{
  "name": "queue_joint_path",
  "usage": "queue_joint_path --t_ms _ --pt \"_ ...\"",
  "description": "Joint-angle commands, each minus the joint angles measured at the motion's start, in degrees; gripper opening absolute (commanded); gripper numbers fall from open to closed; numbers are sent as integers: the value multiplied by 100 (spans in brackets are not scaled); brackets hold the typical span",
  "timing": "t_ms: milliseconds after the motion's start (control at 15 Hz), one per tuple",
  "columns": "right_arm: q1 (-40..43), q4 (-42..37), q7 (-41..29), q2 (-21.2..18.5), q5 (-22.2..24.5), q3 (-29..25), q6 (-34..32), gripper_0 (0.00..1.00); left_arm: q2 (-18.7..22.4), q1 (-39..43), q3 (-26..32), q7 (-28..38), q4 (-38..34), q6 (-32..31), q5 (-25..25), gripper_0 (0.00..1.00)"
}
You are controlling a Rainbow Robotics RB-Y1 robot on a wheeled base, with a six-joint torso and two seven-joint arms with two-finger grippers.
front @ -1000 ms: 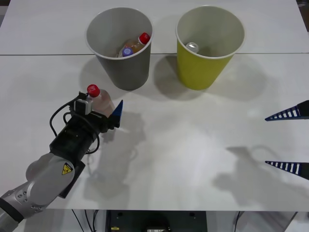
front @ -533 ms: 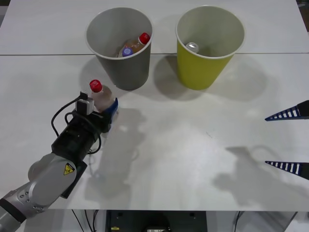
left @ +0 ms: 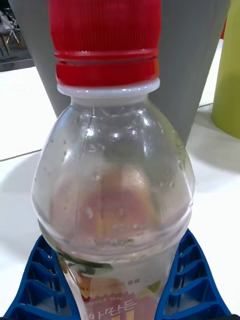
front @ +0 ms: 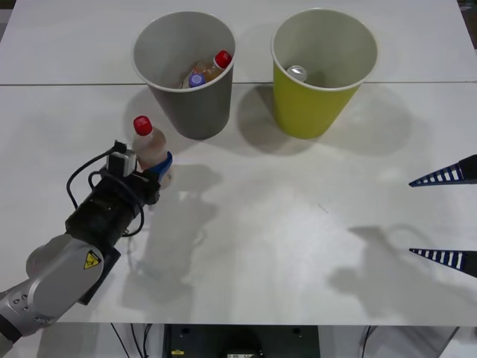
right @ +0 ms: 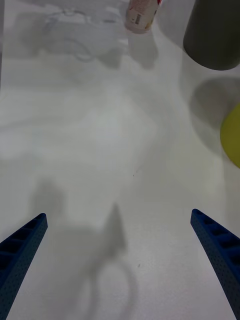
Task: Put the can into the green bin and the plastic bottle into the gray bin
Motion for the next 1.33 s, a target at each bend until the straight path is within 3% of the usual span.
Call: queue_joint_path --t_ms 67,200,400,600,867,1067,1333 --pt "0 0 0 0 0 0 0 100 538 -2 42 124 -275 -441 89 0" --pt "0 0 0 0 0 0 0 100 1074 7 236 414 -618 -1162 160 0" --pt "0 0 0 0 0 0 0 100 1892 7 886 1126 -1286 -2902 221 0" --pt "0 0 0 0 0 0 0 100 2428 7 1633 1276 -1760 -4484 432 0" --pt "0 0 0 0 0 0 0 100 2744 -10 2881 1118 -1910 -6435 1733 0" --pt "0 0 0 0 0 0 0 100 2938 -591 3268 1153 -1963 -7692 1768 0" --pt "0 0 0 0 0 0 0 100 2946 -2014 3092 1135 -1435 -9028 1830 0"
